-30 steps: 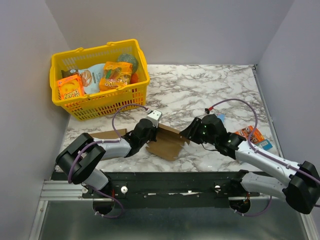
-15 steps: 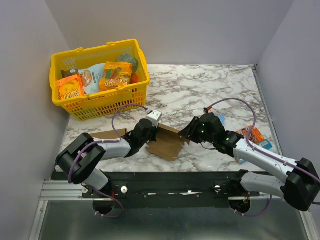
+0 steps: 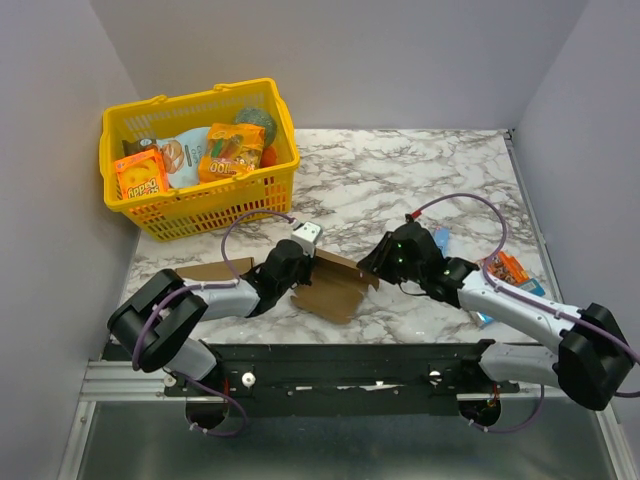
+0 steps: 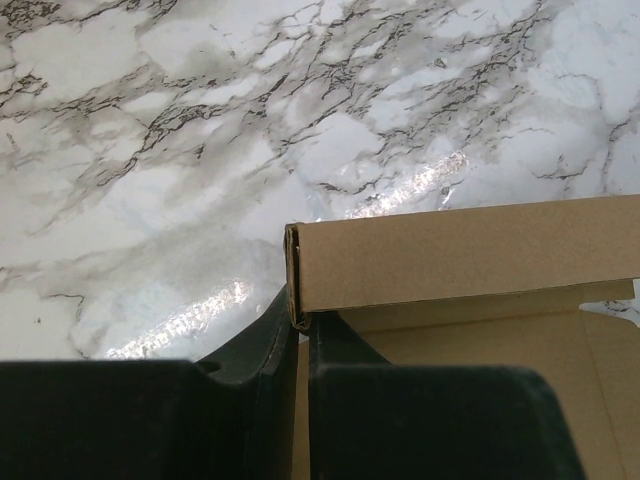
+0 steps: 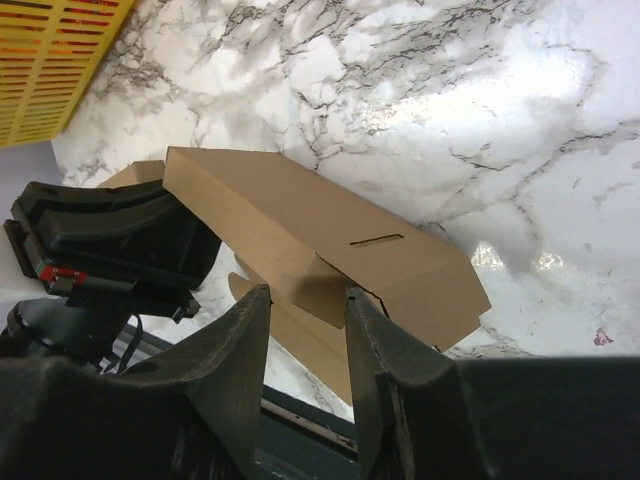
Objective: Fold the paper box
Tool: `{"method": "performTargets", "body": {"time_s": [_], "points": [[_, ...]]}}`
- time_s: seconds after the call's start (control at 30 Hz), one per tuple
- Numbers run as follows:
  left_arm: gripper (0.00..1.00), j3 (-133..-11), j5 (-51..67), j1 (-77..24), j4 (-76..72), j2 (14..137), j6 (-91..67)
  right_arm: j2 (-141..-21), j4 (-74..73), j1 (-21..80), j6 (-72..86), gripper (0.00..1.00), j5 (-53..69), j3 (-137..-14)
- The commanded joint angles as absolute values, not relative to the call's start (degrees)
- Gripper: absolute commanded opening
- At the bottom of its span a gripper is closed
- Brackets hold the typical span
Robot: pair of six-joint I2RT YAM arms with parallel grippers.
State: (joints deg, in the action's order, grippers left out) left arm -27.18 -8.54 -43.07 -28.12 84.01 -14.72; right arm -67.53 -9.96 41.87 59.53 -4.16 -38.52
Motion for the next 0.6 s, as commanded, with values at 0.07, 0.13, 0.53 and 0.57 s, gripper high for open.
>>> {"method": "performTargets", "body": {"time_s": [0.07,0.13,0.53,0.57], "points": [[0.0,-25.4,-8.44,-42.98,-26.02,82.79,-15.38,-70.04,-8.97,41.57,59.59,0.43,-5.45,-40.25],[0.0,-25.14,-8.35,-42.98,-26.19,82.36,-15.38,-70.57,-7.65,41.57,60.47,0.44,-5.1,-39.73],[0.0,-23.56,-8.26,-43.15,-27.33,80.07,-16.0,-72.51,1.49,41.22,66.71,0.41,-4.13,-36.12],[0.0,-23.47,-8.26,-43.15,-27.51,79.89,-16.08,-72.51,2.19,41.22,67.14,0.41,-4.04,-35.6]]}}
